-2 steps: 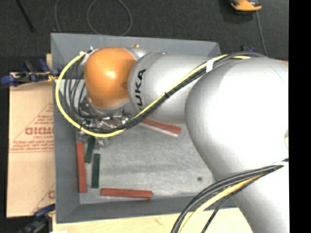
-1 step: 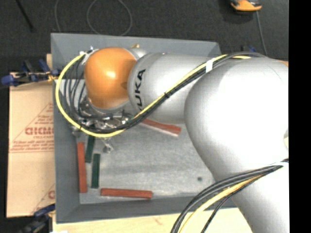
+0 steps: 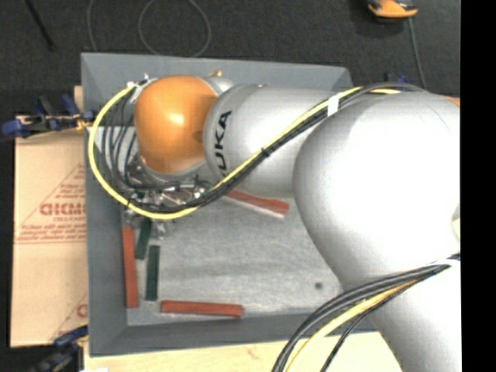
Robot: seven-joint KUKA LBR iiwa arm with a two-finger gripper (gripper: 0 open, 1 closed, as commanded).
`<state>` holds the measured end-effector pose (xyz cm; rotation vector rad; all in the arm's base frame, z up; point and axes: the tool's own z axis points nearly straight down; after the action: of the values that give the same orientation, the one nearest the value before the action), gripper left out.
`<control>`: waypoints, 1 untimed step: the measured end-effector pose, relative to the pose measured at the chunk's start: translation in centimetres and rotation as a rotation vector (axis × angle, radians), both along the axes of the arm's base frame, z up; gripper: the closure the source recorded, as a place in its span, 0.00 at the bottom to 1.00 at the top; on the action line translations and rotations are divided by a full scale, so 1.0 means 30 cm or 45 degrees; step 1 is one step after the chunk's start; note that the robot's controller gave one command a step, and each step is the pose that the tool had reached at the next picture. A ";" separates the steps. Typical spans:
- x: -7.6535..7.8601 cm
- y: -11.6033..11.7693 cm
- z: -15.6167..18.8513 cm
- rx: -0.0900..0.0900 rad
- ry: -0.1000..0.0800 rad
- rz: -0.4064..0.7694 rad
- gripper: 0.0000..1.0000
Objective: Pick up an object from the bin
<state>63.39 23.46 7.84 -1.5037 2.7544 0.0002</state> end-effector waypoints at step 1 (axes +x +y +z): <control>0.000 0.000 0.000 0.000 0.001 -0.003 0.00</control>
Offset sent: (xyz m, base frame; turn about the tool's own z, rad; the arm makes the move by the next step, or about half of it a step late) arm 0.0000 0.0000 0.0000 0.0000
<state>63.39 23.46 7.83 -1.5009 2.7565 0.0006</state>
